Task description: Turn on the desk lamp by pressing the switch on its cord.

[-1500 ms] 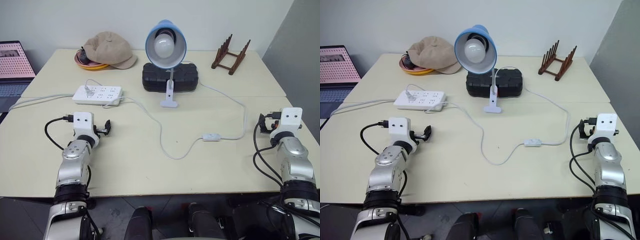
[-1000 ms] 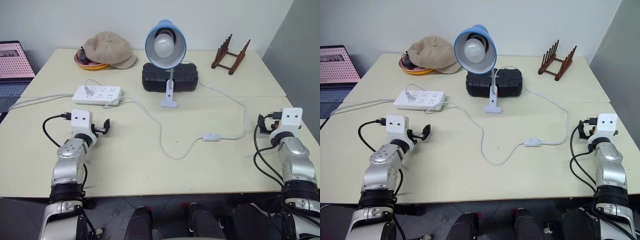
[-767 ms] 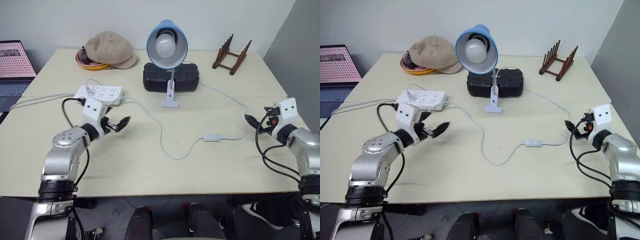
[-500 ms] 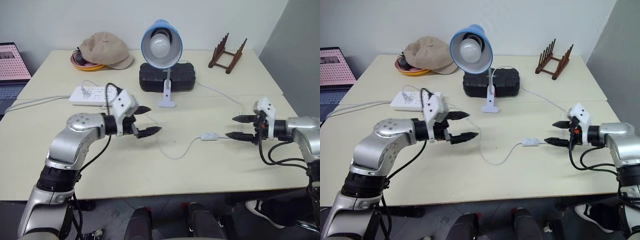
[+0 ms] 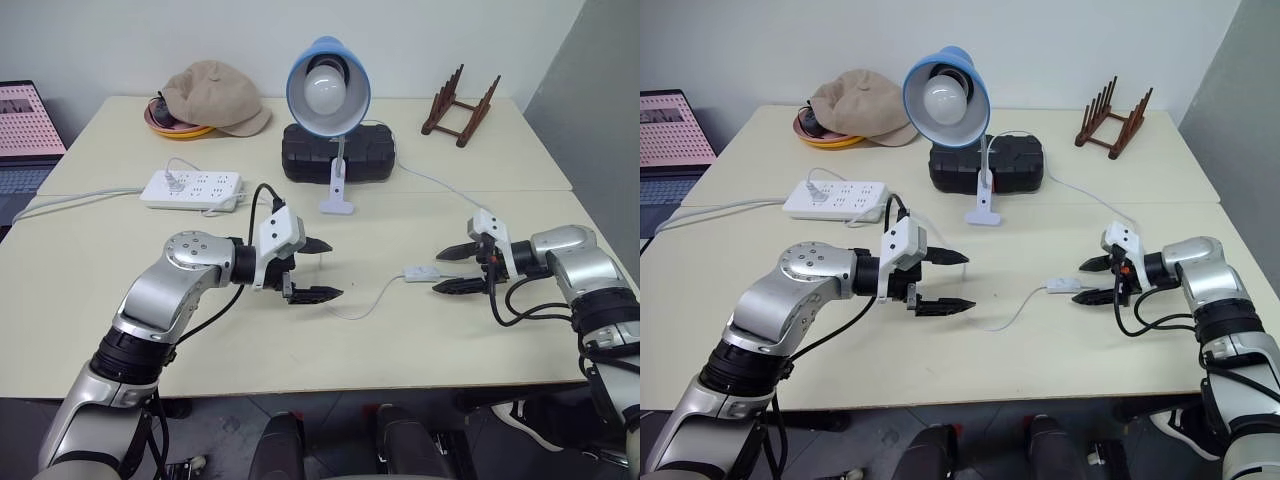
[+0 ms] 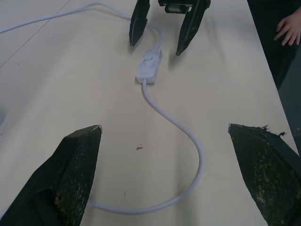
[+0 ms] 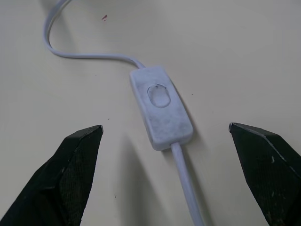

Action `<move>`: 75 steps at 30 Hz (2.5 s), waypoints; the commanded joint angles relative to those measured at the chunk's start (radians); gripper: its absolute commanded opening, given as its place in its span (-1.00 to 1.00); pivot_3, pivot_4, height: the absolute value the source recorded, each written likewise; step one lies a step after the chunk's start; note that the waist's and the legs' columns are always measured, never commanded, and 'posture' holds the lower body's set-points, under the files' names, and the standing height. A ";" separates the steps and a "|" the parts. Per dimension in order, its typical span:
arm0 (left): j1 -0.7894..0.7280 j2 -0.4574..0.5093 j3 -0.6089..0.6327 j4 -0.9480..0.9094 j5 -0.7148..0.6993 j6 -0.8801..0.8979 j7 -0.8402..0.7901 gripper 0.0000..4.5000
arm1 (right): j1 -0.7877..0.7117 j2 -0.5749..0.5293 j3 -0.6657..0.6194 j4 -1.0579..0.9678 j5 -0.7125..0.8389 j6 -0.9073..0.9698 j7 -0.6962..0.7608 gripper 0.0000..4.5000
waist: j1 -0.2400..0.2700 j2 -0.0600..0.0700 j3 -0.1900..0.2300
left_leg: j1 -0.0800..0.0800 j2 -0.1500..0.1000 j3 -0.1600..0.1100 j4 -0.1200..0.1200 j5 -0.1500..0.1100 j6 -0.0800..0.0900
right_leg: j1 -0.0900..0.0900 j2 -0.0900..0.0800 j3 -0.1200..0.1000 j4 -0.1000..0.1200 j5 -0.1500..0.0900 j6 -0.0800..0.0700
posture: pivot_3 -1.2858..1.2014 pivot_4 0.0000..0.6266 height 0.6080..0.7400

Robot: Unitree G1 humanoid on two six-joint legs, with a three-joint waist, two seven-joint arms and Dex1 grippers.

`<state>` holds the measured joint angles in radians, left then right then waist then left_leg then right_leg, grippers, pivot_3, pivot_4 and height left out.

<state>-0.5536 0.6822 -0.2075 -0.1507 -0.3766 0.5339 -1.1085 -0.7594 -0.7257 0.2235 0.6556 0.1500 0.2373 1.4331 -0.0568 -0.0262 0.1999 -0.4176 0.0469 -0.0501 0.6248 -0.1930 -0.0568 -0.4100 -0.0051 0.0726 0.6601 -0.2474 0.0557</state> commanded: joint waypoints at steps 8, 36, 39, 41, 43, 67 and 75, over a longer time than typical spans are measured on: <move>0.004 -0.004 0.021 0.006 0.014 -0.045 -0.003 1.00 | -0.064 0.055 -0.025 0.100 -0.028 -0.045 0.006 0.42 | 0.000 0.000 0.000 | 0.001 0.000 0.000 0.001 0.000 0.000 | 0.000 0.000 0.000 0.002 0.000 0.000 | 0.03 -0.52 1.00; 0.013 -0.272 0.481 -0.057 -0.652 0.659 0.508 1.00 | 0.207 0.151 -0.172 -0.754 0.088 0.049 -0.368 -0.53 | 0.001 0.000 0.000 | 0.002 0.000 -0.003 0.004 0.000 0.000 | 0.002 0.000 -0.001 0.005 0.000 0.002 | 0.03 -0.52 1.00; -0.030 -0.185 0.419 -0.034 -0.635 0.658 0.396 1.00 | 0.199 0.122 -0.142 -0.758 0.066 -0.024 -0.323 -0.53 | 0.000 0.000 0.000 | 0.003 -0.001 -0.003 0.004 0.000 0.000 | 0.003 0.000 -0.001 0.004 -0.001 0.000 | 0.03 -0.52 1.00; -0.054 -0.139 0.383 -0.019 -0.629 0.652 0.330 1.00 | 0.198 0.102 -0.123 -0.746 0.046 -0.085 -0.297 -0.53 | 0.000 0.000 0.000 | 0.003 -0.001 -0.003 0.004 0.000 0.000 | 0.003 0.000 -0.001 0.003 -0.001 0.000 | 0.03 -0.52 1.00; -0.079 -0.093 0.334 0.008 -0.605 0.634 0.254 1.00 | 0.194 0.078 -0.097 -0.729 0.024 -0.181 -0.255 -0.53 | 0.000 0.000 0.000 | 0.002 -0.001 -0.003 0.003 0.000 0.000 | 0.003 0.000 -0.001 0.002 0.000 0.001 | 0.03 -0.52 1.00; -0.164 -0.089 0.104 0.114 -0.440 0.563 0.034 0.83 | 0.094 0.077 -0.009 -0.618 -0.046 -0.640 -0.183 -0.53 | 0.002 0.000 0.000 | 0.001 0.000 -0.002 0.002 0.000 0.000 | 0.002 0.000 -0.001 0.003 -0.001 0.001 | 0.03 -0.52 1.00; -0.158 -0.099 0.108 0.113 -0.442 0.567 0.039 0.14 | 0.067 0.091 0.008 -0.578 -0.053 -0.694 -0.182 -0.53 | 0.002 0.000 0.000 | 0.001 0.000 -0.002 0.002 0.000 0.000 | 0.002 0.000 -0.001 0.003 -0.001 0.001 | 0.03 -0.52 1.00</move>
<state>-0.7119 0.5851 -0.1195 -0.0209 -0.8120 1.1054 -1.0616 -0.6673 -0.6335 0.2353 0.0865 0.0969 -0.4316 1.2582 -0.0544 -0.0262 0.2002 -0.4161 0.0466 -0.0523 0.6268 -0.1930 -0.0572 -0.4084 -0.0049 0.0715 0.6632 -0.2479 0.0564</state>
